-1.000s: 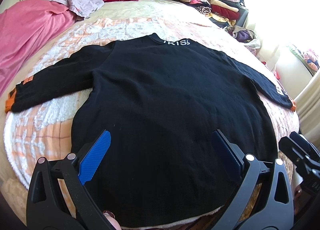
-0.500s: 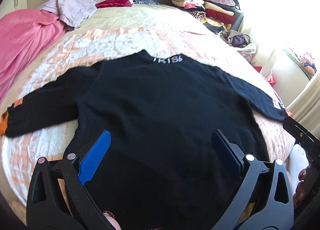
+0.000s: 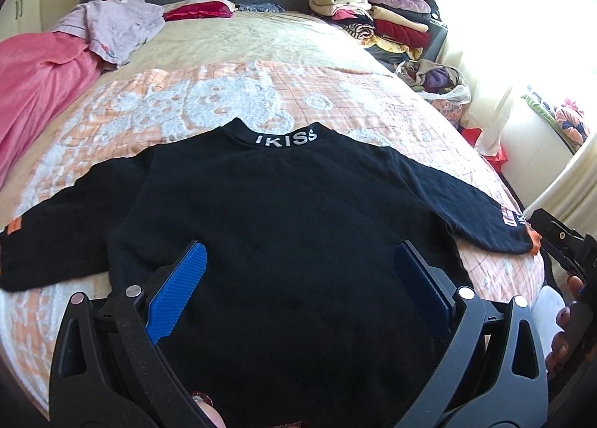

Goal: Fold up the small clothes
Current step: 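Move the right tool to the orange sleeve cuff and grasp it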

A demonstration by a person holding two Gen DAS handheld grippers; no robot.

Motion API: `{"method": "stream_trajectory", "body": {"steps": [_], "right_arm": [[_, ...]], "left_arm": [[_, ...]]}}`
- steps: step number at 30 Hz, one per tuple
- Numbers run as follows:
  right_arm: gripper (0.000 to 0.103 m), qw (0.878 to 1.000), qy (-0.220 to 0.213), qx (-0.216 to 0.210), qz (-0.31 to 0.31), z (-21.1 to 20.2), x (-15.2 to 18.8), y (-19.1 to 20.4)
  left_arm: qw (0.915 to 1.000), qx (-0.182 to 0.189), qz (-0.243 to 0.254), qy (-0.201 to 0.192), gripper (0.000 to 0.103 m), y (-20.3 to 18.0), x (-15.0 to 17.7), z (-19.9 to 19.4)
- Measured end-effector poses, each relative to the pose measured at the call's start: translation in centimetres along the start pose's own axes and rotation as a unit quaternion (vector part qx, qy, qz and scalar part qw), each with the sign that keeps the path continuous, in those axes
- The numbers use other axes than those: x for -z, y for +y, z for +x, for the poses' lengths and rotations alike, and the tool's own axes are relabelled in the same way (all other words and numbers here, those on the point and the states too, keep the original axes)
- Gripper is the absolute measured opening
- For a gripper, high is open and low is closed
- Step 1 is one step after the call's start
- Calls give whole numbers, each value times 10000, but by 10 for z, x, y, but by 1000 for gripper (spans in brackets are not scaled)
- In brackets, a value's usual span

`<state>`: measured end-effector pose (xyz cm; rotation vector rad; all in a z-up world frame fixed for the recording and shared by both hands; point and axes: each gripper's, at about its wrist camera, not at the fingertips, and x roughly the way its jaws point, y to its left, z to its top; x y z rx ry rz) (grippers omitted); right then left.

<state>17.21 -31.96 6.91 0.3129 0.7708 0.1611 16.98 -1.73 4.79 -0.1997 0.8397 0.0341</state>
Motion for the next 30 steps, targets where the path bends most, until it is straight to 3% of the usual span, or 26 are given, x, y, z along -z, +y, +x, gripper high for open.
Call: {"method": "stream_trajectory", "body": {"steps": [4, 12, 22, 30], "right_arm": [[99, 9997, 55, -65, 238, 8, -21, -16], [99, 9956, -42, 593, 720, 24, -52, -67], [99, 9799, -78, 1296, 1516, 32, -44, -145], [99, 9641, 63, 1556, 2152, 48, -31, -196]], "left_arm": [[10000, -5, 21, 20, 95, -4, -9, 9], [9999, 21, -11, 138, 95, -10, -27, 29], [9996, 170, 48, 223, 95, -23, -42, 50], [9987, 213, 95, 450, 95, -28, -40, 79]]}}
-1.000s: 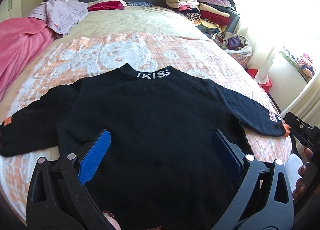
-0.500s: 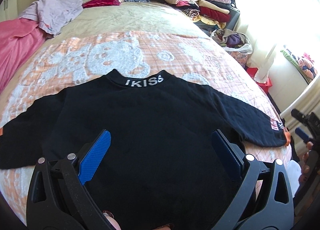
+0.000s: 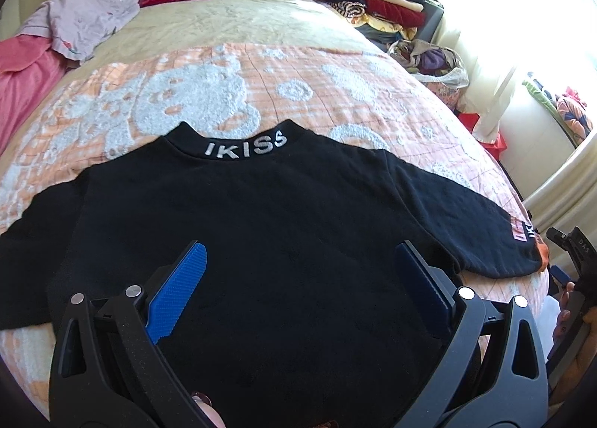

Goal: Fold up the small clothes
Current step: 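Move the right tool to the orange sleeve cuff and grasp it, then lift the sleeve by its cuff with the right tool and carry it across the shirt body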

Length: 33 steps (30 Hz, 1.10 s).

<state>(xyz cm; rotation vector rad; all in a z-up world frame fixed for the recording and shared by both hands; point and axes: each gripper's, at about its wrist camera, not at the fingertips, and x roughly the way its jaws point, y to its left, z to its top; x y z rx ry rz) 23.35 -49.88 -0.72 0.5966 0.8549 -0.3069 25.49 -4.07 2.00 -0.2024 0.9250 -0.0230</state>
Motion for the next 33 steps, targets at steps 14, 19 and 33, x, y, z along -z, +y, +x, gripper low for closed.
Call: {"method": "stream_trajectory", "body": {"steps": [14, 19, 33], "right_arm": [[99, 9987, 31, -219, 455, 45, -9, -31], [55, 9990, -118, -296, 329, 45, -11, -25], [20, 9860, -483, -1564, -312, -11, -2, 31]], "left_arm": [[9998, 10, 1, 185, 95, 8, 9, 29], [9999, -12, -25, 164, 95, 16, 10, 27], [9999, 96, -79, -10, 95, 36, 10, -3]]}}
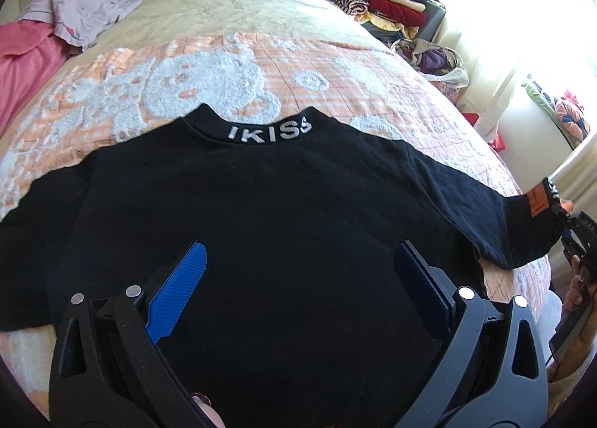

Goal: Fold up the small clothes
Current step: 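Lift the sleeve by its cuff with the right tool and carry it across the shirt body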

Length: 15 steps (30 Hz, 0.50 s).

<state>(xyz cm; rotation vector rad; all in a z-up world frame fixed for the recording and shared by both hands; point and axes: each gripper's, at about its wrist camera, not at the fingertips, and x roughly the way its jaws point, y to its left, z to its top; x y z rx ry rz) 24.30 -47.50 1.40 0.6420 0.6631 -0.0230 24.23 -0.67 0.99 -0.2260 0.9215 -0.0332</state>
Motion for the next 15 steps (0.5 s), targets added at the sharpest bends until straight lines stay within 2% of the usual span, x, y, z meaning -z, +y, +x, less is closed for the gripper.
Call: {"method": "stream_trajectory", "body": {"steps": [4, 15], "right_arm": [[18, 9993, 76, -263, -263, -6, 5, 35], [17, 9935, 304, -631, -898, -5, 30, 121]], "left_arm": [[9999, -8, -27, -100, 95, 10, -1, -14], [9996, 88, -150, -228, 95, 48, 1, -40]]}}
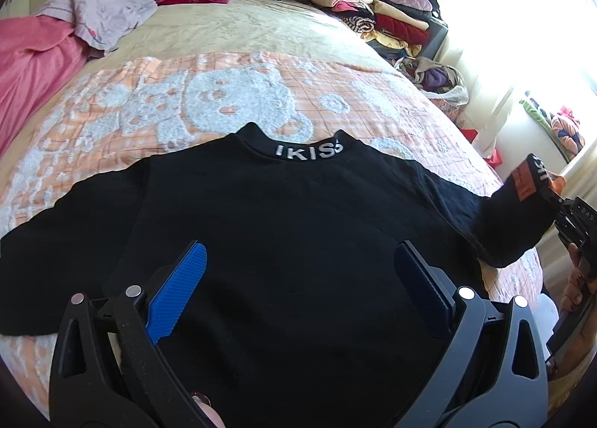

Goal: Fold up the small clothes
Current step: 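Lift the sleeve by its cuff with the right tool and carry it across the shirt body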

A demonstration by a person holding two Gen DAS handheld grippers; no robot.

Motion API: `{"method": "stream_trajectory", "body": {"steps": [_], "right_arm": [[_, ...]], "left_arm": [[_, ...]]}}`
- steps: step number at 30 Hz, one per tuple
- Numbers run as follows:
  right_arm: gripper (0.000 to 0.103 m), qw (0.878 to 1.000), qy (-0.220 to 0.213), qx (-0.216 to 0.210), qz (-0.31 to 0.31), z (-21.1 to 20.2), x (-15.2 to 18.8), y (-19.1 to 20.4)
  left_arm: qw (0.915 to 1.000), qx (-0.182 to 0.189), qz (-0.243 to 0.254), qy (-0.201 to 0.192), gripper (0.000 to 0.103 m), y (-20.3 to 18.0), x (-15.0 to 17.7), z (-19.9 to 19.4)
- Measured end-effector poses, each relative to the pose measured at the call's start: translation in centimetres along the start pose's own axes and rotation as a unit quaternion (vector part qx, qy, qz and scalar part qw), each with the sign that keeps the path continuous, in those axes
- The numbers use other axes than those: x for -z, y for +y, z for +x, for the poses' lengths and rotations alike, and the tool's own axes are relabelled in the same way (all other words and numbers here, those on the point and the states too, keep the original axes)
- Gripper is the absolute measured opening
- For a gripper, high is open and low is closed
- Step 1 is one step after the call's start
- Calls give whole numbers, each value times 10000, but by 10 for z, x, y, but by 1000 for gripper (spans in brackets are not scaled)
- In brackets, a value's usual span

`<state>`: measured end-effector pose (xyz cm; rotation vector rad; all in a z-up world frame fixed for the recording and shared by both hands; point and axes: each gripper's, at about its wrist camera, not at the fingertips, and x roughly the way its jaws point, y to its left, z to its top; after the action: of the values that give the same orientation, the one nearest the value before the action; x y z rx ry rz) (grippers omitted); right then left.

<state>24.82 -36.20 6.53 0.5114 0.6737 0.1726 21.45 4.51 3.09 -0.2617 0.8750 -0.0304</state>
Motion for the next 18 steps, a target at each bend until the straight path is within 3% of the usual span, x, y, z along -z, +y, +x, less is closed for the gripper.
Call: {"method": "stream_trajectory", "body": {"steps": [12, 18], "right_arm": [[14, 9954, 375, -472, -749, 27, 31, 108], [14, 9904, 661, -494, -1110, 50, 60, 148]], "left_arm": [[9977, 495, -467, 60, 95, 41, 9, 2], [9957, 655, -633, 160, 95, 50, 13, 13]]}}
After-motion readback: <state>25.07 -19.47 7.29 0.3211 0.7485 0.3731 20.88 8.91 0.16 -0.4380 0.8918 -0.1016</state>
